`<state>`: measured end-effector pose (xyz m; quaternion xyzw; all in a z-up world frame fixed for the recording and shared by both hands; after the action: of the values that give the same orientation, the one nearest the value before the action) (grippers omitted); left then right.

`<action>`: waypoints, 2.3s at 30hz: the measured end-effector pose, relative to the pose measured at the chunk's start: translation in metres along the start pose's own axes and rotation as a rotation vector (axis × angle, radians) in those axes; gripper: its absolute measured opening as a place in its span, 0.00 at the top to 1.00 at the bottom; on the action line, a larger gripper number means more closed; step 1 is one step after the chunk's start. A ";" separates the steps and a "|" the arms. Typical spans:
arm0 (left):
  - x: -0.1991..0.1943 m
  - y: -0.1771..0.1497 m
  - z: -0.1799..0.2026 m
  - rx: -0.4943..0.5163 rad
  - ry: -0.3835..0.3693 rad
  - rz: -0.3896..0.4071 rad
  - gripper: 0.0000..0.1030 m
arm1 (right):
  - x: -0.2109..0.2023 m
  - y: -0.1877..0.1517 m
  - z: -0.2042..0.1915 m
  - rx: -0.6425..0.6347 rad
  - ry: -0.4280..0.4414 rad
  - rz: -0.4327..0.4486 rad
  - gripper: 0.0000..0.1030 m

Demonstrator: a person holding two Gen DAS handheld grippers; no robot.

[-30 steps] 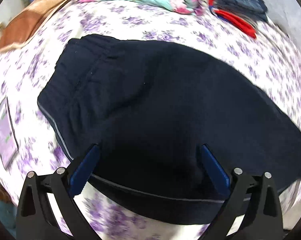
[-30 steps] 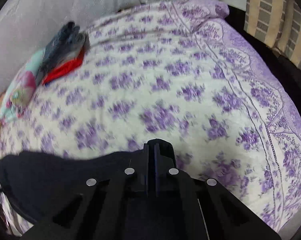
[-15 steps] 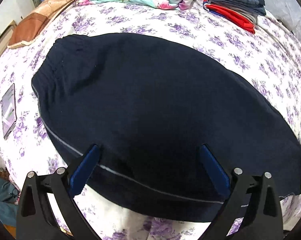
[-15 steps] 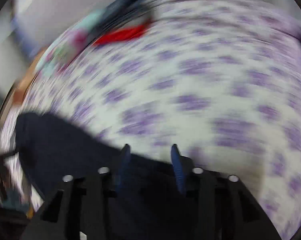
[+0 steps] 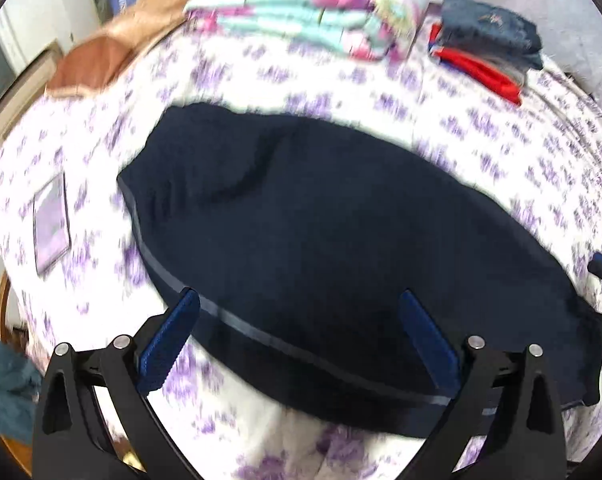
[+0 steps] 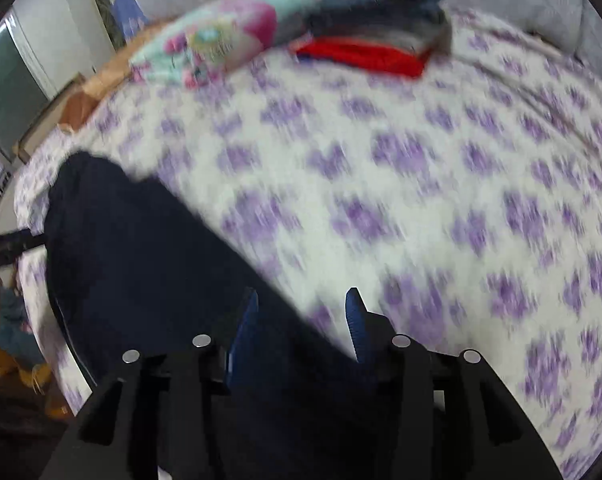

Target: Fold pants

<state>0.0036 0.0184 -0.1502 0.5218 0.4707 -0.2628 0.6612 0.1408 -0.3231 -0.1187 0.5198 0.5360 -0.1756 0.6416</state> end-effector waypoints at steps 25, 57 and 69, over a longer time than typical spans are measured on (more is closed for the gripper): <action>0.059 -0.011 -0.004 0.159 -0.187 -0.174 0.05 | 0.144 0.080 -0.198 -0.292 0.145 -0.288 0.94; 0.077 0.047 -0.054 0.110 -0.014 -0.190 0.06 | 0.107 0.110 -0.120 0.032 -0.121 0.034 0.36; 0.106 0.067 -0.026 0.160 -0.050 -0.152 0.05 | 0.090 0.009 -0.076 0.241 0.087 -0.071 0.49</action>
<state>0.0950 0.0797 -0.2157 0.5289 0.4698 -0.3618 0.6071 0.1427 -0.2248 -0.1842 0.5812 0.5563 -0.2385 0.5440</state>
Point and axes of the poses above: each gripper's, at about its wrist camera, not at the fingertips, and x roughly the way its jaws point, z to its right, y to its top, the point moved 8 cm from there along x, roughly the way its jaws point
